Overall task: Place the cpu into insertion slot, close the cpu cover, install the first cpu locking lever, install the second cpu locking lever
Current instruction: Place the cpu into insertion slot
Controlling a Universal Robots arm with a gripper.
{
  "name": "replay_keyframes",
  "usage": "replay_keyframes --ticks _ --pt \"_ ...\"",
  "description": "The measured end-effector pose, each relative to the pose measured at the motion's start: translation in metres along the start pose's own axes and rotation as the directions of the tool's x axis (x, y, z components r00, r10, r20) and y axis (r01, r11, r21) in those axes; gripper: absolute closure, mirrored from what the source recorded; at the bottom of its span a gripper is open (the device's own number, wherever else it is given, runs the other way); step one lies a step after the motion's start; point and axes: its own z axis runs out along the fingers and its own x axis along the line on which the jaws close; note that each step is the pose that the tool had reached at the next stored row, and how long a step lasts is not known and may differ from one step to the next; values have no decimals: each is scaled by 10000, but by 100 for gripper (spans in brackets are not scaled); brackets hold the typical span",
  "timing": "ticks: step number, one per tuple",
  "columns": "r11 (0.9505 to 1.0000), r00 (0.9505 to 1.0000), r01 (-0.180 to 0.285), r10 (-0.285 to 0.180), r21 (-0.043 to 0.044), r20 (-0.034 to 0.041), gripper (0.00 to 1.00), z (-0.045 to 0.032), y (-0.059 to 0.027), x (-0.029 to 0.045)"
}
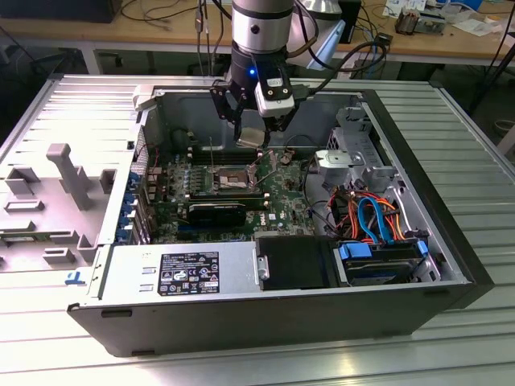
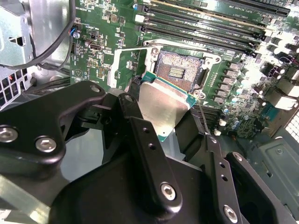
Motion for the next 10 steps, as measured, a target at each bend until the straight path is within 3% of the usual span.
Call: replay_keyframes --ticks 3,5,10 --pt "10000 10000 -11 11 0 0 45 1 0 0" --pt "9995 9995 -326 326 -4 14 45 80 -4 -1" --pt "9994 9994 -337 337 -4 15 45 90 -4 -1"
